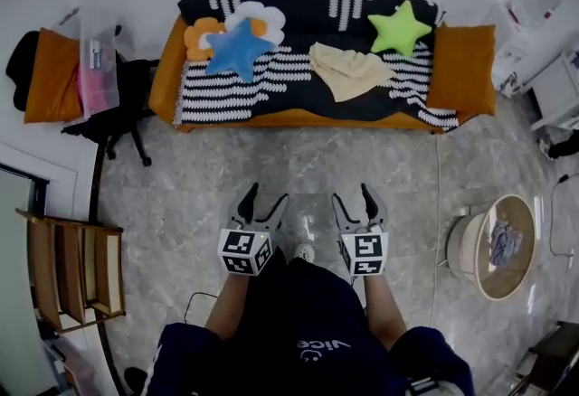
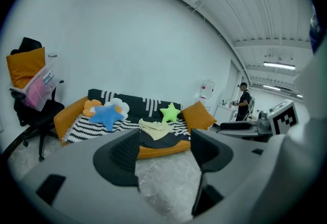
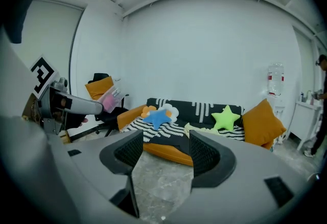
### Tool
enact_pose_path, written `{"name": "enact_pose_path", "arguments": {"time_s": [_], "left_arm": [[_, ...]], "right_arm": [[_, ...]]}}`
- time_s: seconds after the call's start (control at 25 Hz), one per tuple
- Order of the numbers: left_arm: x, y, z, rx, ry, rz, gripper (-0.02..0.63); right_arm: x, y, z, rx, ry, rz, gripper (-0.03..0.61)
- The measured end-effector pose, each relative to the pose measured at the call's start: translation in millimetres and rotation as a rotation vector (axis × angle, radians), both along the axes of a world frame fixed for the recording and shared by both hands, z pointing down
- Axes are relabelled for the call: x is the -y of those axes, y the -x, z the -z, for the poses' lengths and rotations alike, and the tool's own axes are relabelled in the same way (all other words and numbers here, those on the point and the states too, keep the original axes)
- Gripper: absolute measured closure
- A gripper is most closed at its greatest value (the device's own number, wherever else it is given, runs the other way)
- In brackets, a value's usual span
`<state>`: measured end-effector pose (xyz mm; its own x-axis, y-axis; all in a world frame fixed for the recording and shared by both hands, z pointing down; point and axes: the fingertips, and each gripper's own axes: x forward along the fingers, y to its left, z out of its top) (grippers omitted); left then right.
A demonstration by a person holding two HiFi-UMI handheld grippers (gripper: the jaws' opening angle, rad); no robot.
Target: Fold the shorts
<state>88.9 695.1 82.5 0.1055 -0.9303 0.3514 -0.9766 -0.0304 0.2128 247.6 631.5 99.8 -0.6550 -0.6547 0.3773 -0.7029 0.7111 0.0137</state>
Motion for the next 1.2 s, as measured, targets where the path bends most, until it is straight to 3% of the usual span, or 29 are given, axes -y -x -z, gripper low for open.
{"name": "enact_pose_path", "arguments": {"time_s": [0.44,0.92,1.2], "left_arm": [[58.4,18.5,-25.9,-0.012,0.039,-0.074,0.311],[223.8,101.6,-23.4,-0.010,0.039,-0.277,0.333],[293.8,149.5,-21.3,0.003,0.046,-0.367,0.345]], "right_arm": [[39.0,15.2,-22.9,0.002,0.044,-0.085,0.311],[165.0,97.4,-21.1,-0.031,0.059,-0.262,0.313],[214.3,151.3,-19.9,-0.014,0.075,-0.344,0.313]]}}
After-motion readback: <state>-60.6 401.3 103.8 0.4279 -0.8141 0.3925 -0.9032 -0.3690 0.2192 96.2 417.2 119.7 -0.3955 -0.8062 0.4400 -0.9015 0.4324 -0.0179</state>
